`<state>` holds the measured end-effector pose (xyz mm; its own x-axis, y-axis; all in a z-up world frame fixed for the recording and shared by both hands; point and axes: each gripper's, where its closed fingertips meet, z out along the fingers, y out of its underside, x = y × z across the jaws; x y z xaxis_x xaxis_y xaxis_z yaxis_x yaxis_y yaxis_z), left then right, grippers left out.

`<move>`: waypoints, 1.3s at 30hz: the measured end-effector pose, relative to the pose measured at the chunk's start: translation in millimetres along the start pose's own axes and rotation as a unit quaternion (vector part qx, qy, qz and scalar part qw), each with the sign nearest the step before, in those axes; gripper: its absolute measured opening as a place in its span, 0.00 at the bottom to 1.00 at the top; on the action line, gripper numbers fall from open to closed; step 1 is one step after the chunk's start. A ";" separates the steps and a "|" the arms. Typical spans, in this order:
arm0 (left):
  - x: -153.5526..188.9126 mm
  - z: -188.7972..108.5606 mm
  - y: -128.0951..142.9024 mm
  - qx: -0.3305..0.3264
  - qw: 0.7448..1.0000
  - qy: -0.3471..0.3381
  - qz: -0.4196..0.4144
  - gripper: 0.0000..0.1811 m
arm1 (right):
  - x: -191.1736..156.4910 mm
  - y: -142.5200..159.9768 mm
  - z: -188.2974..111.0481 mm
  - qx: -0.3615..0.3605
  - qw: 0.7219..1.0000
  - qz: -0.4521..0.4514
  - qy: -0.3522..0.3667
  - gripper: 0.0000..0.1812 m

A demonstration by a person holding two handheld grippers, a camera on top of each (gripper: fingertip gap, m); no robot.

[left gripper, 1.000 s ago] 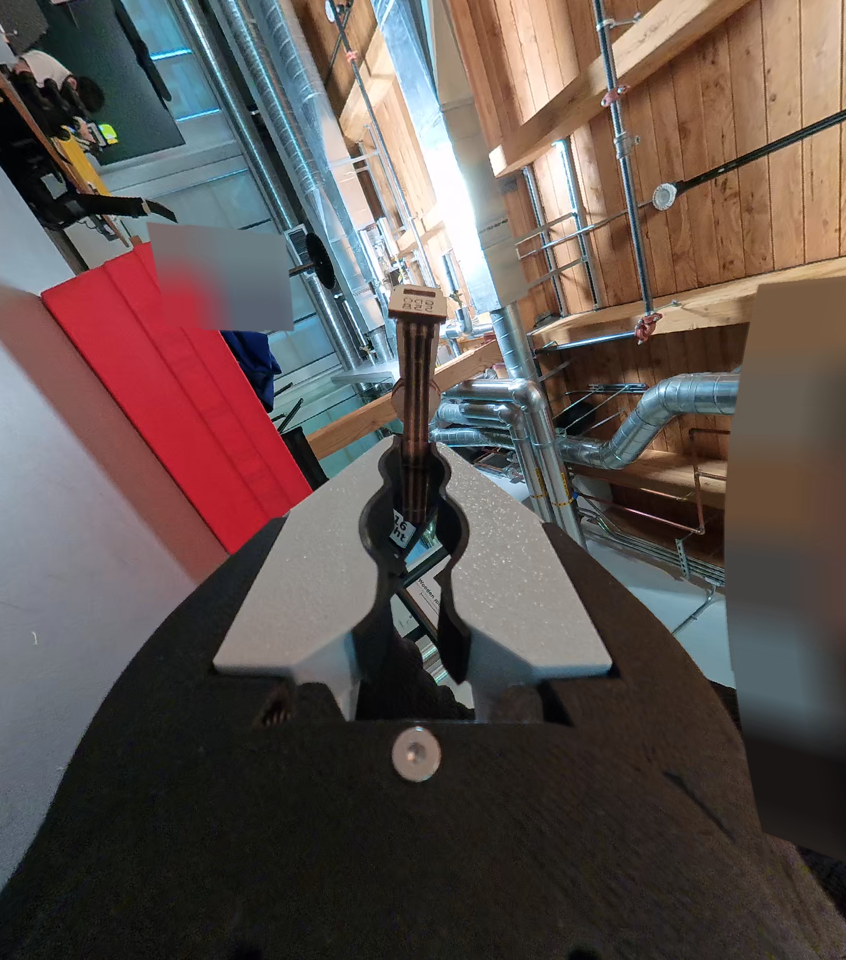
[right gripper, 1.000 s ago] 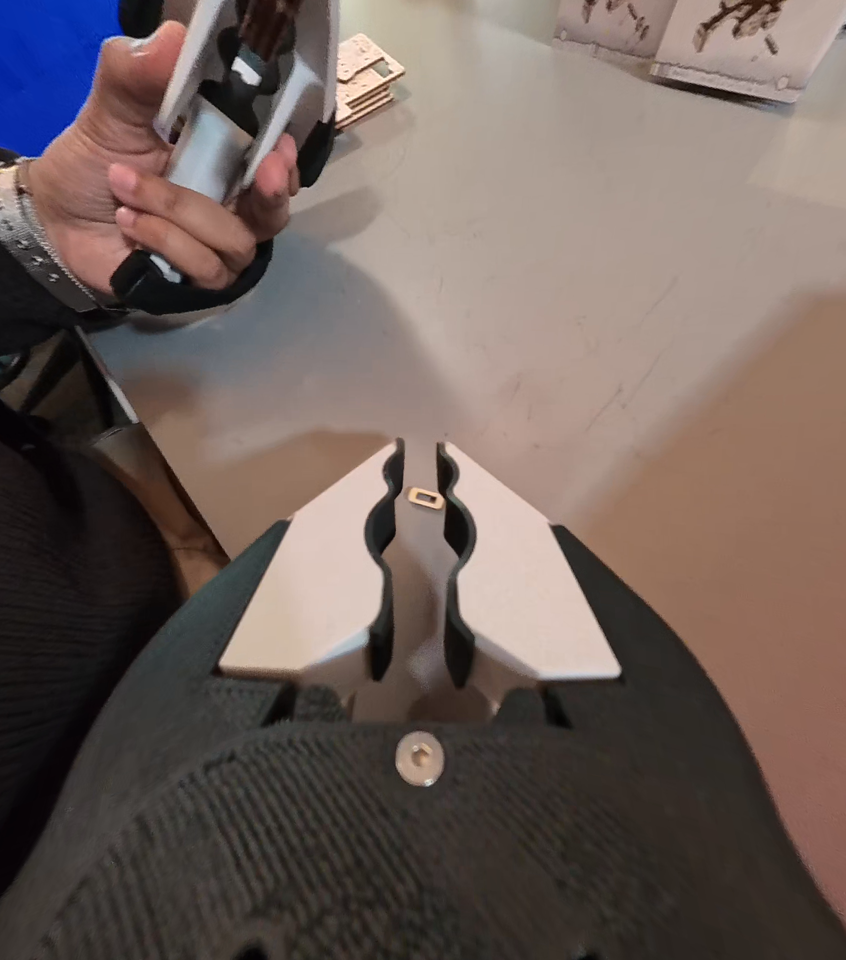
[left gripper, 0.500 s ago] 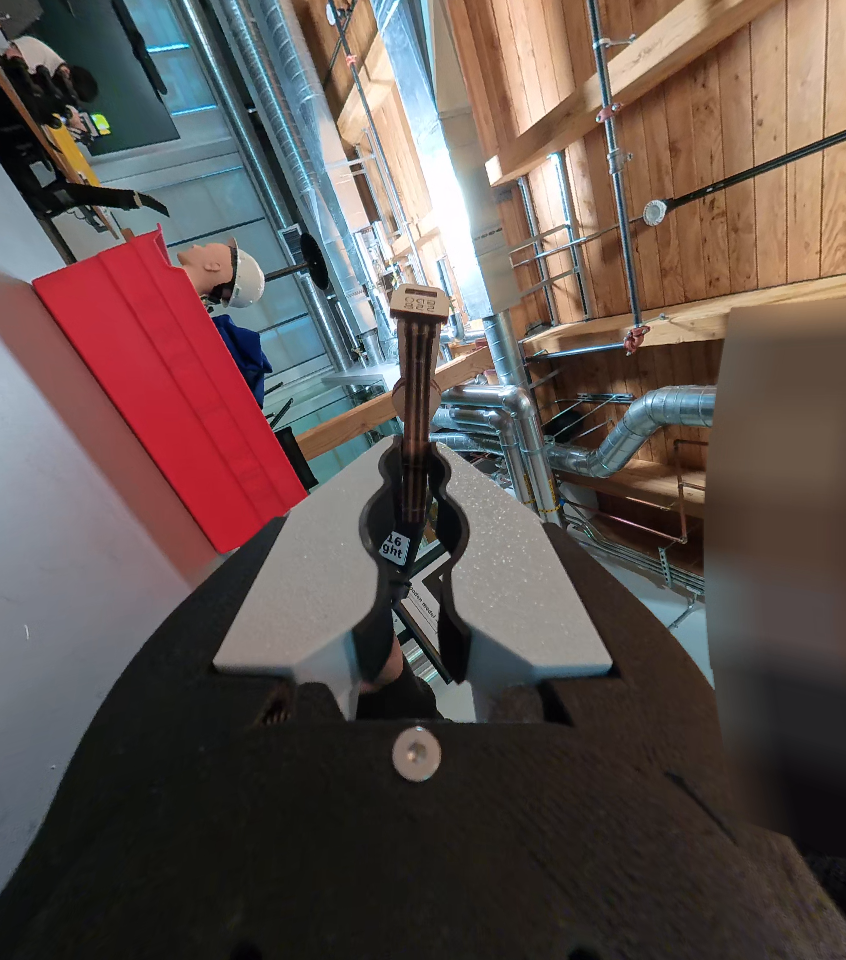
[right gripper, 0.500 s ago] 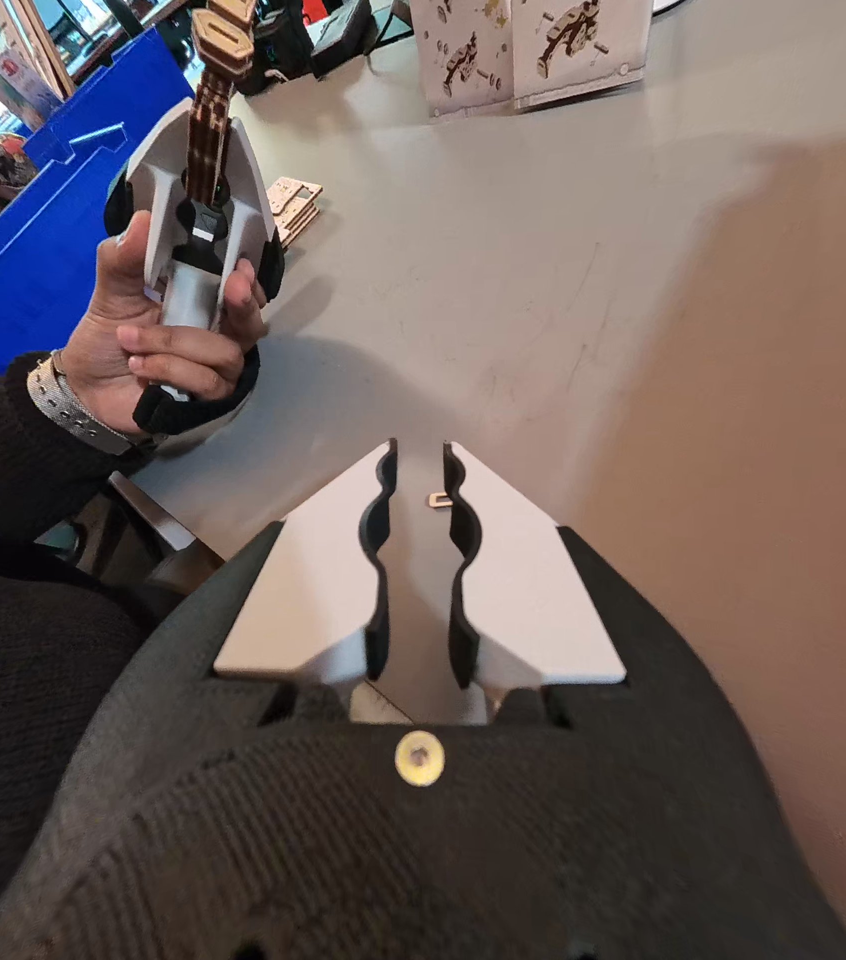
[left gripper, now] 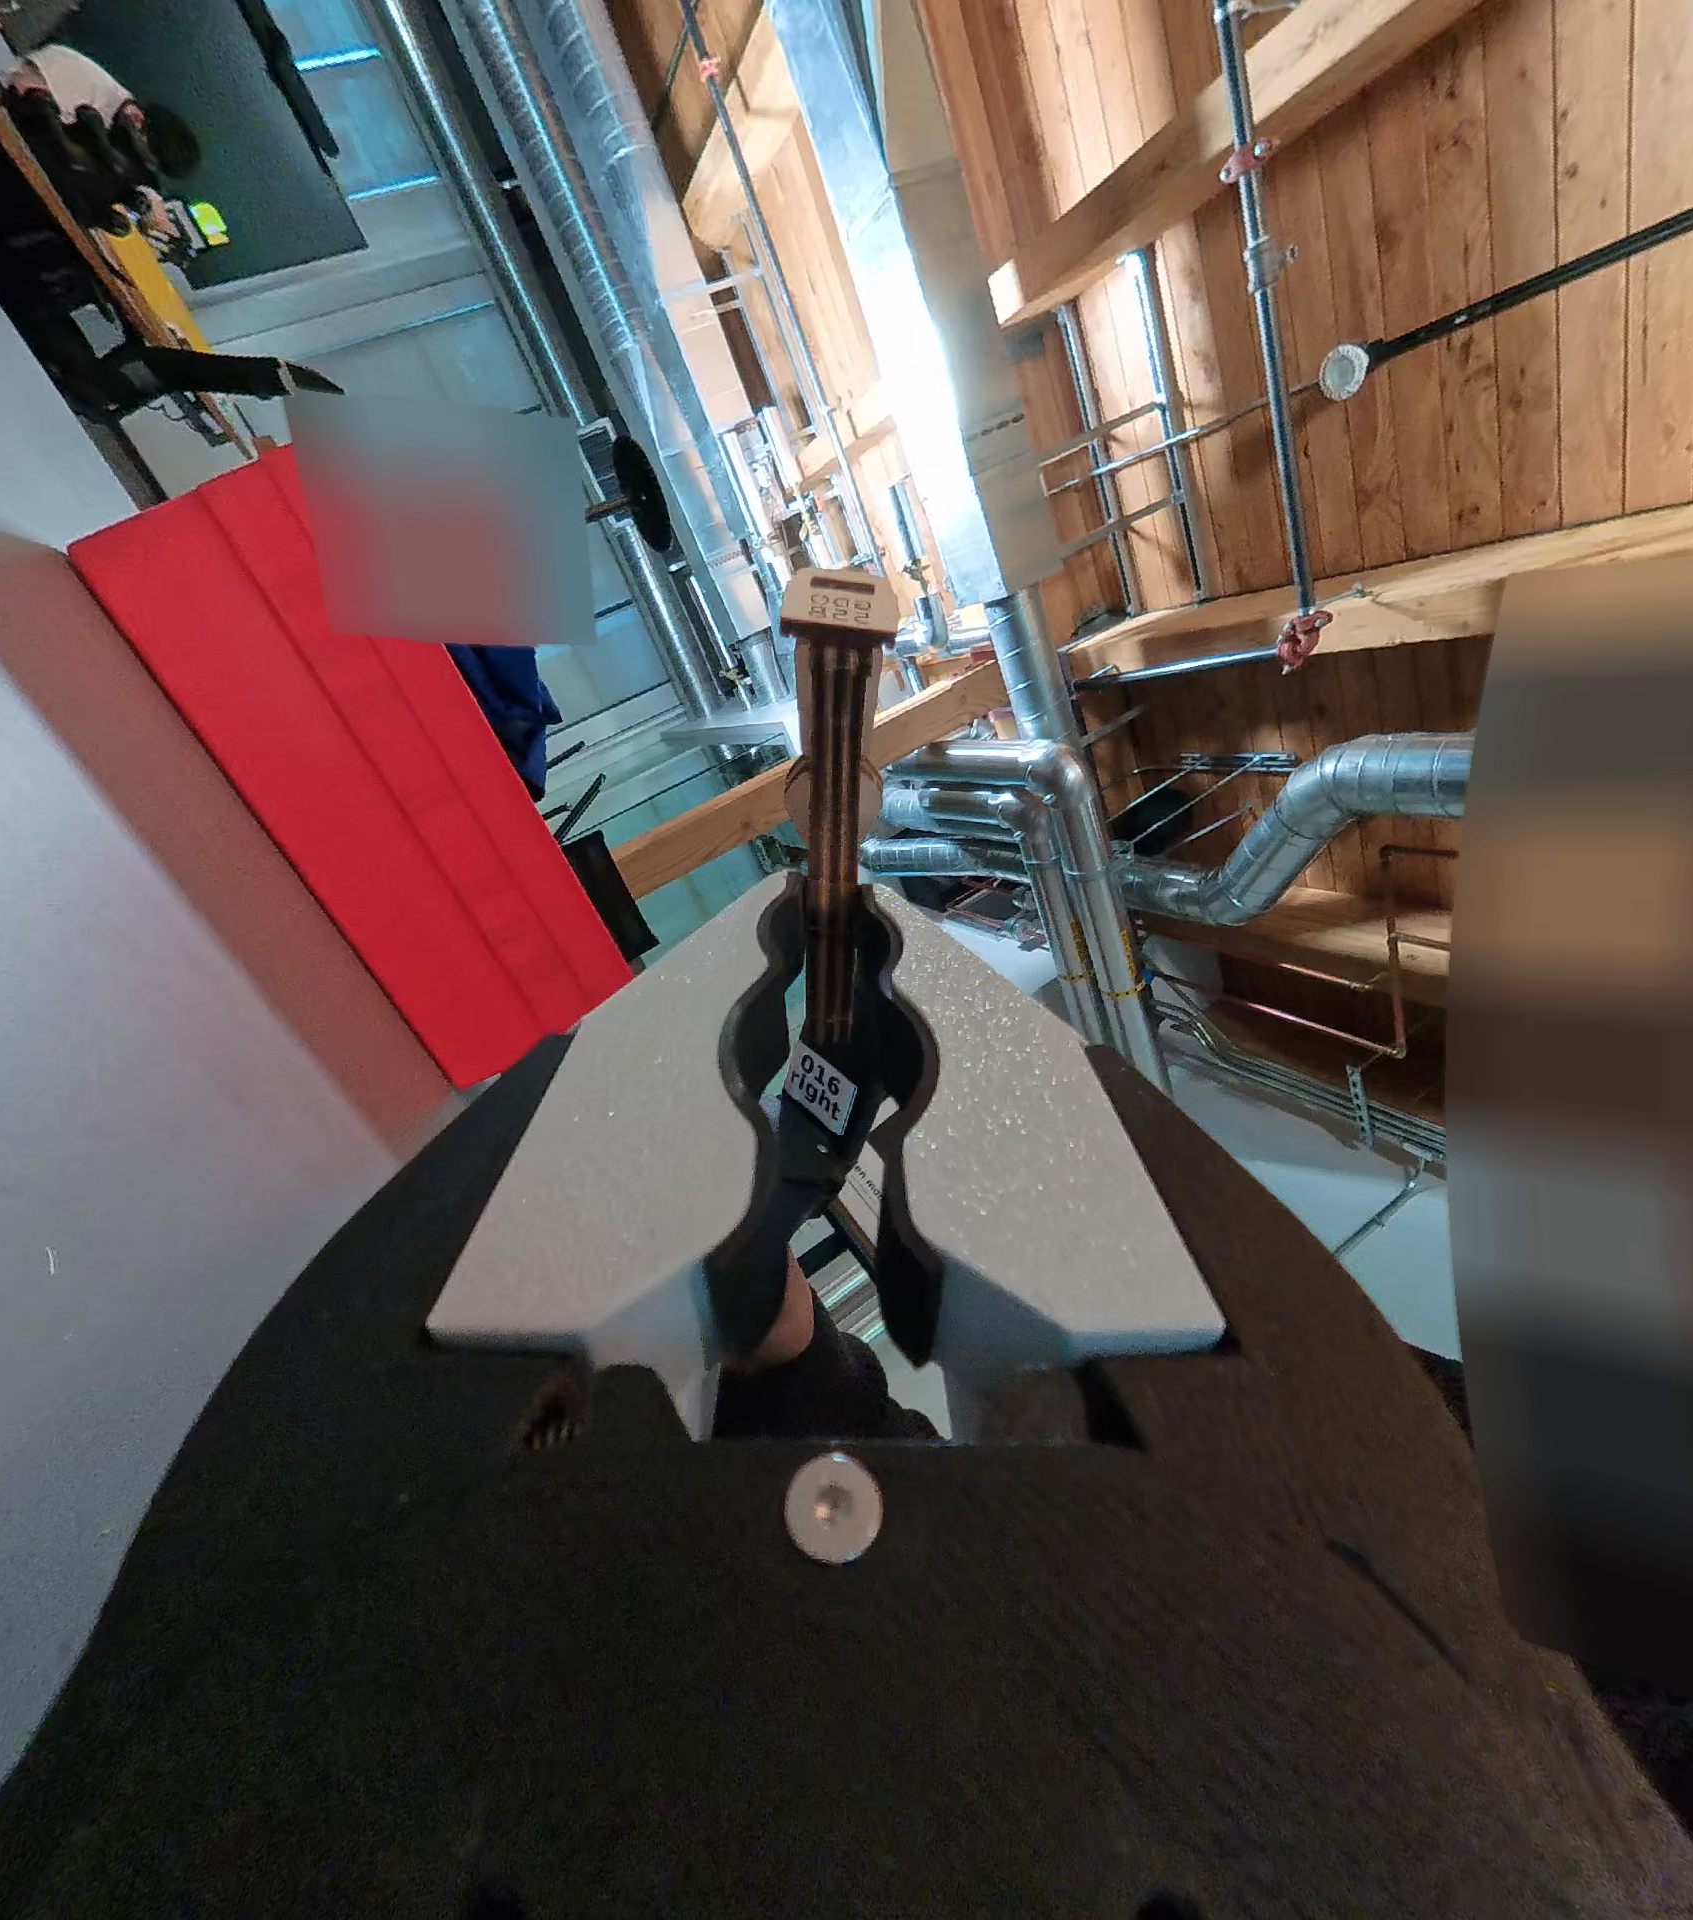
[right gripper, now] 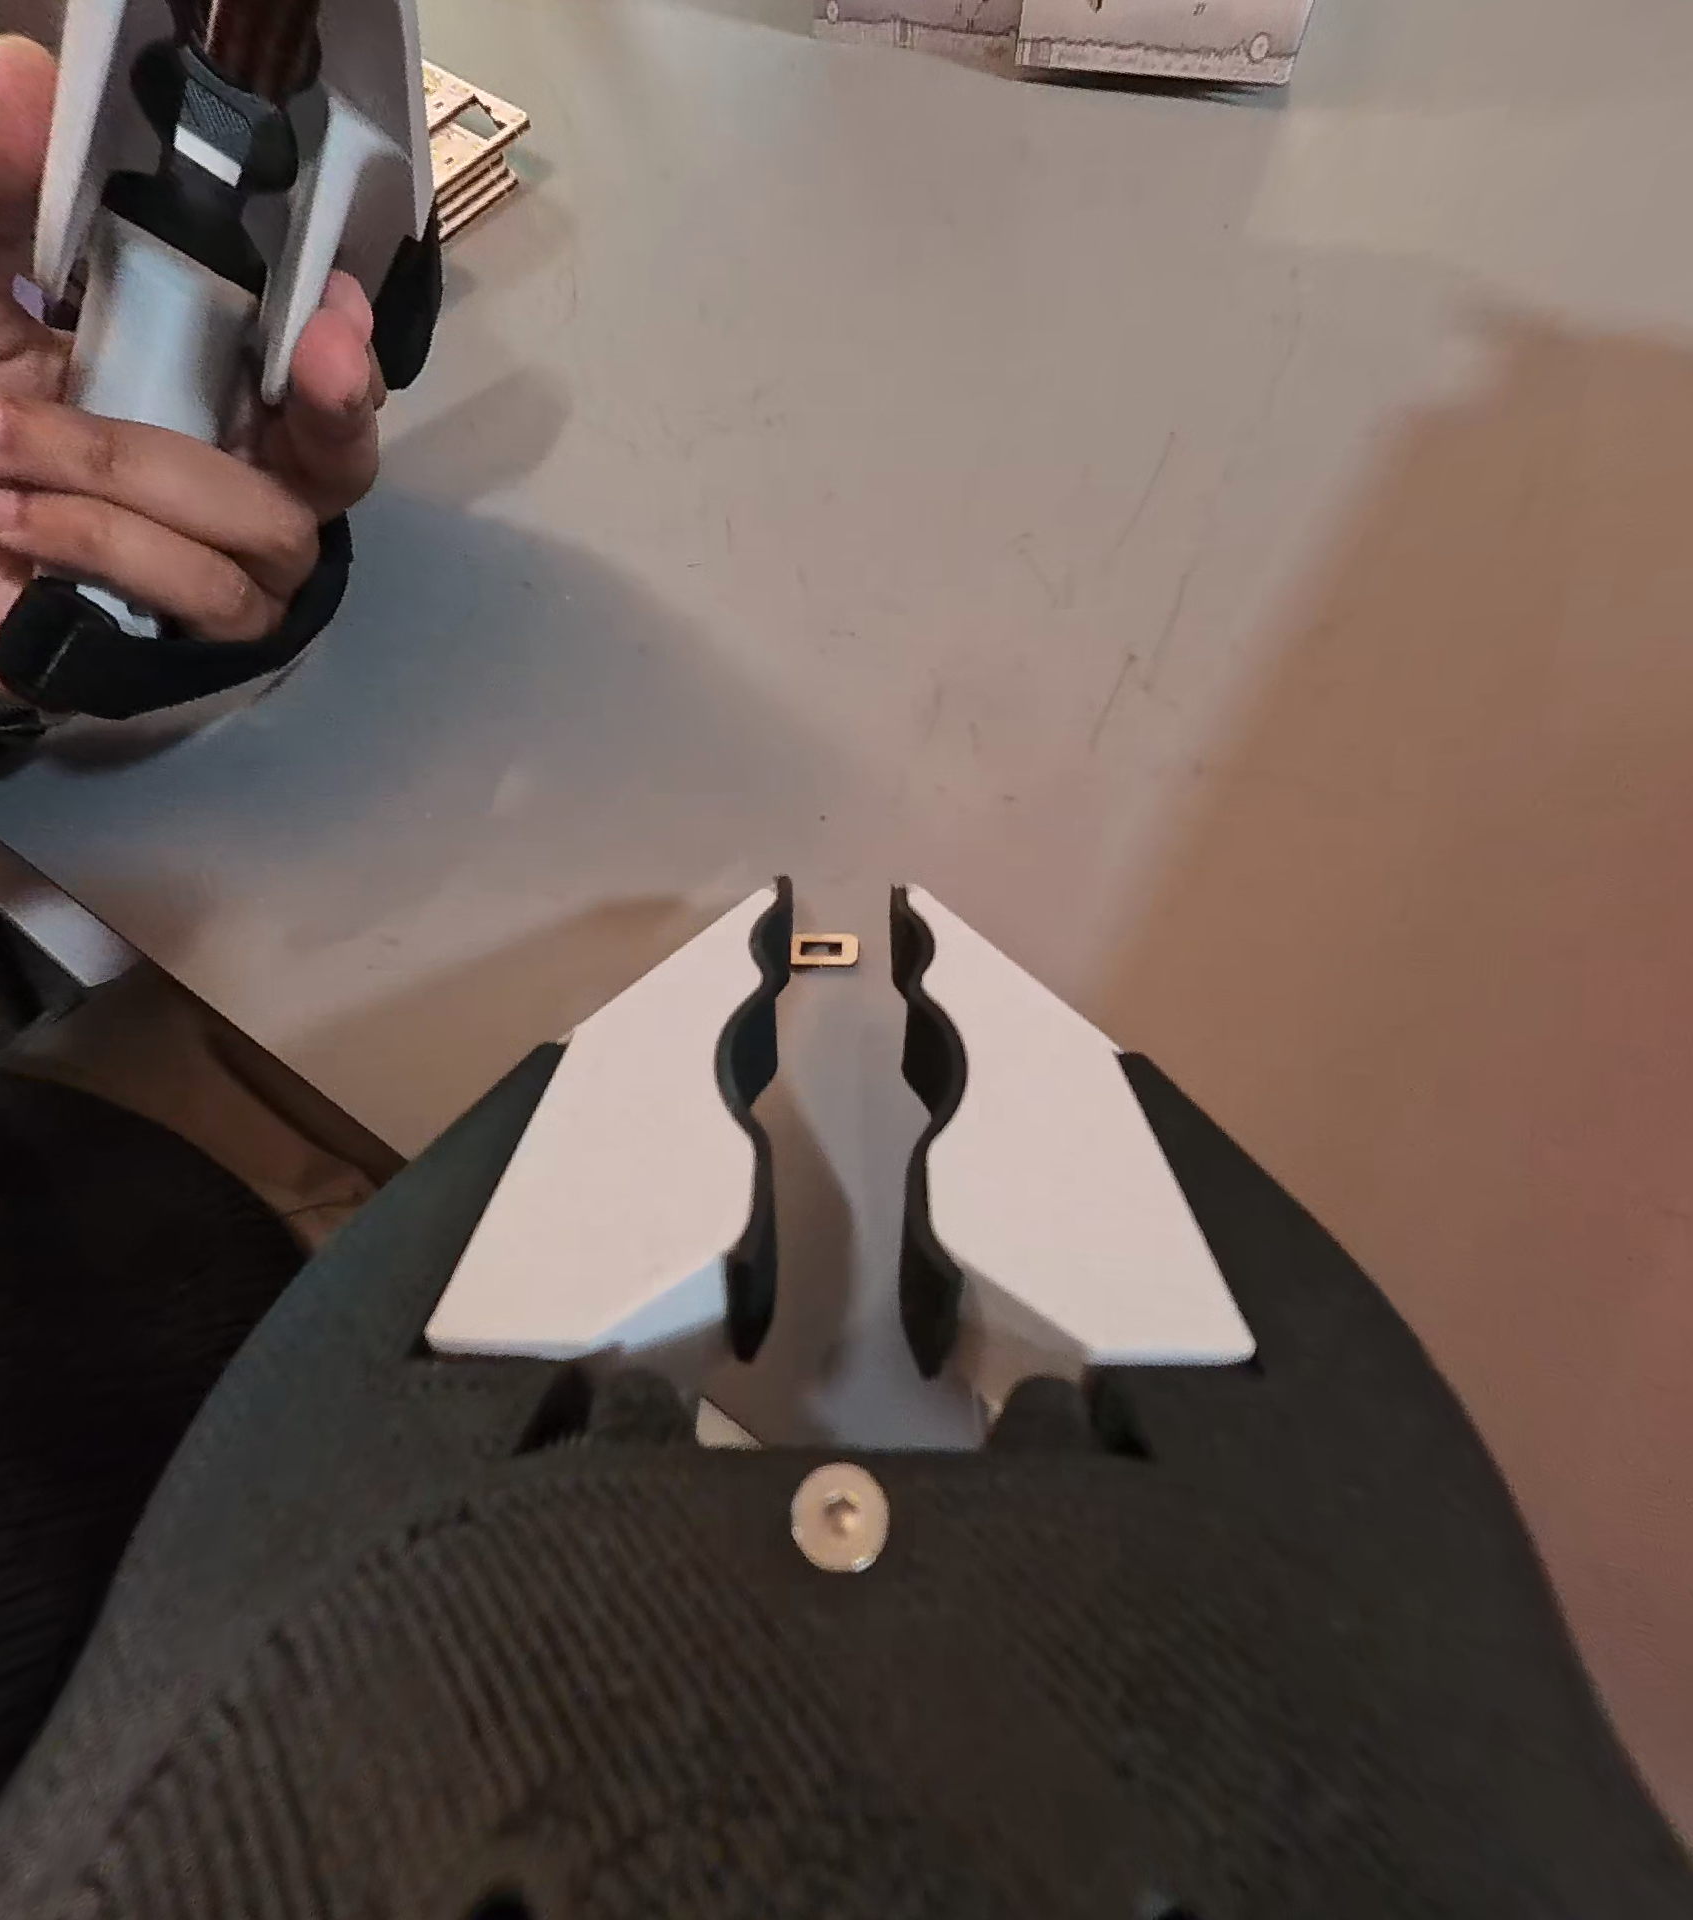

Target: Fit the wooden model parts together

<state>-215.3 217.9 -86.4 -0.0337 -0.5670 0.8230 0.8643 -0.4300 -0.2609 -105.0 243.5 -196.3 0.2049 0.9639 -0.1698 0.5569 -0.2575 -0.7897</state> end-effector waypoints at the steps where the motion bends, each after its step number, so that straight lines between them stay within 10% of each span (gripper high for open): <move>1: 0.0 0.2 0.3 -0.001 1.000 -0.001 0.001 0.04 | -0.1 -0.7 -0.1 0.002 1.000 0.000 -0.001 0.10; 39: -2.0 -0.7 -1.3 0.004 1.000 -0.002 -0.006 0.03 | -1.5 15.8 7.7 -0.059 0.997 -0.027 0.040 0.14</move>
<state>-216.7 219.1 -88.0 -0.0423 -0.5590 0.8281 0.8678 -0.4312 -0.2468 -102.7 238.5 -213.0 0.2317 0.9697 -0.0775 0.6587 -0.2150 -0.7211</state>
